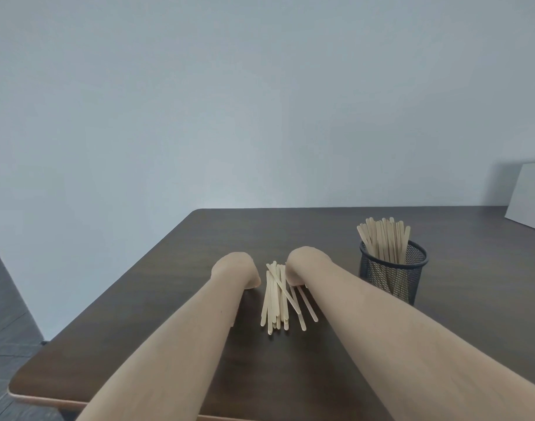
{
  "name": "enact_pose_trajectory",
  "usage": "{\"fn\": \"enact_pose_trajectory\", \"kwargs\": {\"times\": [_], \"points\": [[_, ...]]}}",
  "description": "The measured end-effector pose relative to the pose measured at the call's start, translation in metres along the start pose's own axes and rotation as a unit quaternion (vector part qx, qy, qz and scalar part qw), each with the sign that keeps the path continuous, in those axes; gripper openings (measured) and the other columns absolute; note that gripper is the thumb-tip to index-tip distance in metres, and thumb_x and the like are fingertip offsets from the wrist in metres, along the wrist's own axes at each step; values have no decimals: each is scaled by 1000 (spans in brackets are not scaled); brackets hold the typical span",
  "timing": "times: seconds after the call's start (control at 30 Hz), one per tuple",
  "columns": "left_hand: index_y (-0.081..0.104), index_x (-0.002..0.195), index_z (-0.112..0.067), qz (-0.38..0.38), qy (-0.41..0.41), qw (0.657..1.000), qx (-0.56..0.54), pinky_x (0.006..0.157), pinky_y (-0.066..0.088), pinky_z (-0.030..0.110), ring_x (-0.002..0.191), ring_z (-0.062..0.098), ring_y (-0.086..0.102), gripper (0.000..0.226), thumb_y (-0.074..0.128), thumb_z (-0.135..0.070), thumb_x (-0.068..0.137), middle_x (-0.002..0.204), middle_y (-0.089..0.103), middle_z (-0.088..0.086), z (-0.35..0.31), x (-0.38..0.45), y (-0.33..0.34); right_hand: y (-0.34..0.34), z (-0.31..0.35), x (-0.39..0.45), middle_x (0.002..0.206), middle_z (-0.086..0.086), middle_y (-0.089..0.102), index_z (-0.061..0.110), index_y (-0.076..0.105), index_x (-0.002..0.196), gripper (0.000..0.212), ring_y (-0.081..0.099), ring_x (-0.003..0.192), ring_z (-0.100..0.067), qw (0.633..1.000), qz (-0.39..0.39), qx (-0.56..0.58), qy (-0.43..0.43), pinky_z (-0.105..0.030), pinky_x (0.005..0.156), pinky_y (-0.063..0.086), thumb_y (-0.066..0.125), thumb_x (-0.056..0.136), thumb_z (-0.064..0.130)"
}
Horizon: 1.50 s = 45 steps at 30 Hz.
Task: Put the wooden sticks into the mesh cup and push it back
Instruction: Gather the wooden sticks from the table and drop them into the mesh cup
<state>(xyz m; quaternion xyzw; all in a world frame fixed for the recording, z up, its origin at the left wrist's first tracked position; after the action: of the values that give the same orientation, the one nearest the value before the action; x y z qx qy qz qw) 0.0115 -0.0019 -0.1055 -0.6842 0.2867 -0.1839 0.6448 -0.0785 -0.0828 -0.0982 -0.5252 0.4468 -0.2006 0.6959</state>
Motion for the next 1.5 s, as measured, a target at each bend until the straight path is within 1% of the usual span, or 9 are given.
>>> {"fn": "enact_pose_trajectory", "kwargs": {"times": [0.13,0.33,0.53,0.7,0.9,1.0,1.07,1.23,1.5], "points": [[49,132,-3,-21,-18,1000,6,82,45,31,114,27,57,43,39,-3,89,129,56,9,-3,1,13,6,-1,6,124,-6,54,18,55,130,42,54,110,-30,999,-29,35,13,-34,80,43,45,89,13],[37,126,-3,-53,-79,988,-118,77,39,33,118,32,55,31,35,-6,95,125,58,14,-2,-1,17,9,-11,5,140,-1,49,12,44,140,44,49,129,-21,991,-101,86,29,-30,100,42,45,96,9],[41,119,-5,-60,-91,980,-168,76,37,35,115,33,56,25,32,-6,95,121,60,14,-2,-6,22,16,-21,10,131,-11,57,7,39,131,35,54,122,-28,952,-179,244,46,-35,90,44,38,96,7],[60,113,-5,-95,-44,970,-221,77,43,33,96,30,60,34,34,-21,97,103,64,11,-1,-3,10,9,-18,8,116,-8,66,10,62,119,37,63,108,-29,940,-198,278,1,-33,76,41,35,102,30],[43,58,-11,-203,47,869,-449,48,26,25,47,18,34,39,39,-25,95,53,38,0,-31,-10,-56,-63,-29,-21,81,-11,59,9,61,85,37,59,79,-30,825,-332,445,-106,-33,68,48,37,100,33],[21,56,-18,-201,89,792,-570,51,21,27,49,18,21,37,41,-20,87,54,25,-2,-59,-19,-91,-106,-60,-41,61,-4,47,12,49,65,42,52,59,-26,725,-377,559,-139,-36,55,53,42,98,37],[19,57,-20,-178,124,752,-623,51,16,28,49,17,17,35,41,-18,84,55,21,-2,-83,-27,-107,-122,-88,-52,55,0,34,15,38,61,43,35,44,-20,671,-369,626,-147,-22,38,35,45,97,38],[19,57,-20,-134,193,712,-661,52,15,29,49,17,15,39,44,-19,86,54,20,-2,-149,-48,-118,-121,-141,-56,55,0,23,18,27,62,45,21,44,-17,668,-378,624,-146,-21,41,24,46,94,43],[28,59,-18,-89,189,719,-662,54,26,30,53,19,25,37,47,-28,89,58,29,3,-206,-58,-87,-94,-167,-44,55,-4,39,12,41,63,45,39,48,-20,675,-369,619,-158,-23,43,36,46,97,41]]}}
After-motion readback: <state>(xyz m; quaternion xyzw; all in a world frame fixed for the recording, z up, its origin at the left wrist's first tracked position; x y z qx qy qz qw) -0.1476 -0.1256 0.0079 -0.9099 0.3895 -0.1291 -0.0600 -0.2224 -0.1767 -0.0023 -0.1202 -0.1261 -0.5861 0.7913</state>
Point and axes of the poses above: each hand's wrist, its own x-axis towards the middle knuckle, its own y-axis out of the palm, z = x × y, the point moved 3 cm from there along x, towards the middle knuckle
